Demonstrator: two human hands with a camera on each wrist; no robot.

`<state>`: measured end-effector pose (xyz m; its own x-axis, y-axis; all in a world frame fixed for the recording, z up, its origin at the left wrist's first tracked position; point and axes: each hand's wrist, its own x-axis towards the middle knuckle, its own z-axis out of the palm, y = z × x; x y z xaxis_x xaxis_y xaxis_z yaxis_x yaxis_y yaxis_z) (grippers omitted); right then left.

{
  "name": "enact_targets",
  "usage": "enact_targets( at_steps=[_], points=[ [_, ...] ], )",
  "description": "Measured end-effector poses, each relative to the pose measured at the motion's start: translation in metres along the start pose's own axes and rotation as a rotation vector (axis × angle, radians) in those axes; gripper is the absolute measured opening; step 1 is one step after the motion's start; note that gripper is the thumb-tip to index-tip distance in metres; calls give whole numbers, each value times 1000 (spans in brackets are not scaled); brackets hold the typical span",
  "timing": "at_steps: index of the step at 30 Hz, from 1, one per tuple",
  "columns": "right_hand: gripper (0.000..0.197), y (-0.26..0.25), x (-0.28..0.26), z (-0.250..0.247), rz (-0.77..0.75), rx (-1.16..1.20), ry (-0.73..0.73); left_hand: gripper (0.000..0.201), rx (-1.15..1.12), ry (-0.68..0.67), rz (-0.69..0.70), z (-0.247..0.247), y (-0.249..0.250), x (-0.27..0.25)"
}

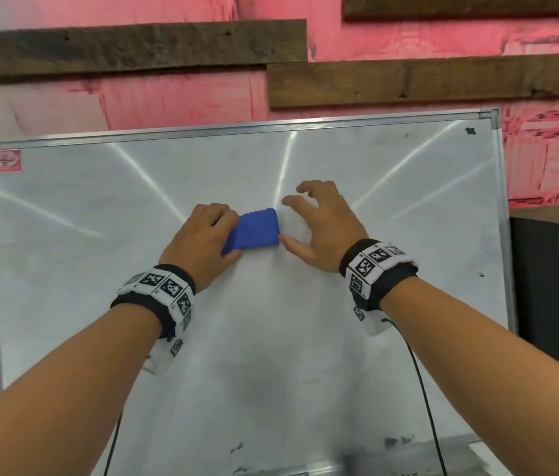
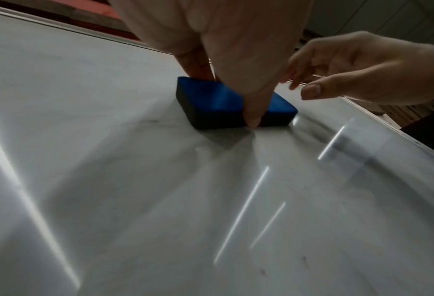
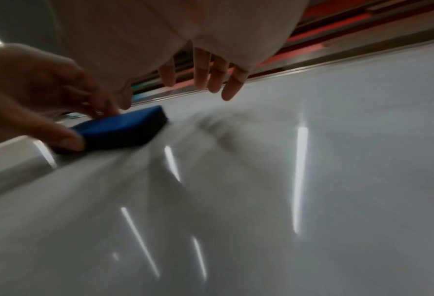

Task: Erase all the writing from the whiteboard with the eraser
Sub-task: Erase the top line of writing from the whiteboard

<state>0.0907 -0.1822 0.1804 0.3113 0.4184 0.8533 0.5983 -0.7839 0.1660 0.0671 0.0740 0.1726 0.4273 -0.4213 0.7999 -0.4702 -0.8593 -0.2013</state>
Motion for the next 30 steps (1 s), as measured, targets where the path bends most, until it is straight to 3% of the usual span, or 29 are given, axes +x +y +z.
enact_targets(
  at_steps=[5, 12, 22, 30],
  points=[
    [56, -69, 26, 29, -234, -91, -109, 35, 50, -4, 50, -12, -17, -18],
    [38, -108, 20, 65, -206, -80, -120, 32, -2, -56, -9, -15, -34, -55],
    [40, -127, -104, 93, -124, -51, -218, 37, -135, -161, 17, 44, 16, -151],
    [33, -125, -191, 92, -71, -45, -397, 38, -241, -301, 24, 85, 73, -201]
  ],
)
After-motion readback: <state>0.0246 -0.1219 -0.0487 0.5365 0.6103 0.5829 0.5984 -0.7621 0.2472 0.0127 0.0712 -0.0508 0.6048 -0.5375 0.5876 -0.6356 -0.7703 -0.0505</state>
